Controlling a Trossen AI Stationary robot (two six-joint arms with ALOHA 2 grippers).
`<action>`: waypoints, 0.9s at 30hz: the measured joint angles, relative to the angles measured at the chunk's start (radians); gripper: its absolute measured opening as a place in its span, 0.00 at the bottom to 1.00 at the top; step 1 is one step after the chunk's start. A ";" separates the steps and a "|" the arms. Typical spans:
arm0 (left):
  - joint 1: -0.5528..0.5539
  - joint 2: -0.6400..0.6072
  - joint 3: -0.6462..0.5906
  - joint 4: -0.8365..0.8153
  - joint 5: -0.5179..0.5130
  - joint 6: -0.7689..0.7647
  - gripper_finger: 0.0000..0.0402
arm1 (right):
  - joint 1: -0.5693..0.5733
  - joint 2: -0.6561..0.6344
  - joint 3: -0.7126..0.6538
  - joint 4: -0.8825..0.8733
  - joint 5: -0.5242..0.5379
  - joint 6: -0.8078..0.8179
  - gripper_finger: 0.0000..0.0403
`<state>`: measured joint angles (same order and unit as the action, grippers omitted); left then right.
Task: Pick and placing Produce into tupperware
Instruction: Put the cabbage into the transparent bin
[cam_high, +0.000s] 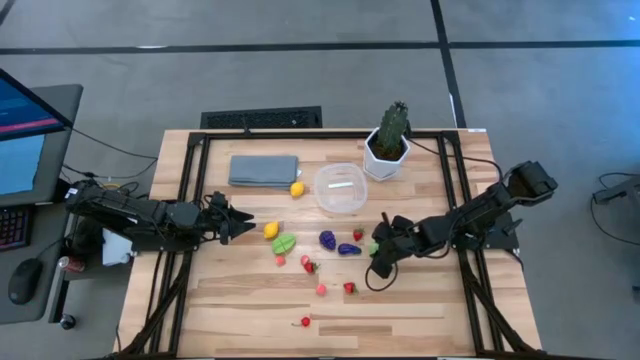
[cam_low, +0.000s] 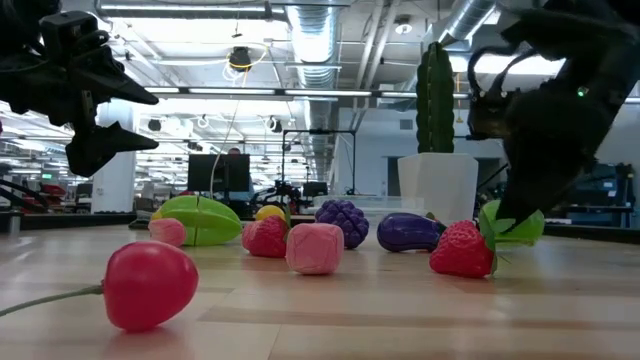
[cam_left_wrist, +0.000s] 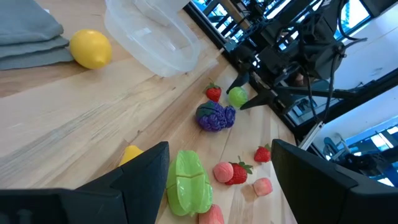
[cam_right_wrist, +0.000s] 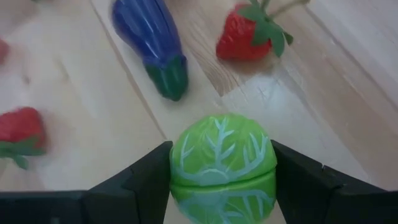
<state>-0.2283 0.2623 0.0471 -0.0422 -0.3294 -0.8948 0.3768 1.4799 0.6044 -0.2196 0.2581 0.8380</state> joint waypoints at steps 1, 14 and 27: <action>0.000 0.000 0.000 0.000 0.000 0.000 0.68 | 0.000 -0.008 0.000 0.003 0.000 0.000 0.65; 0.000 0.000 0.000 0.002 -0.016 0.000 0.68 | -0.110 -0.216 0.001 0.024 0.005 -0.119 0.65; 0.000 0.000 0.000 0.003 -0.018 0.000 0.68 | -0.312 -0.210 0.002 0.238 0.015 -0.289 0.65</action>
<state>-0.2283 0.2619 0.0467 -0.0387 -0.3470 -0.8948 0.0648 1.2694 0.6062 0.0184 0.2735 0.5493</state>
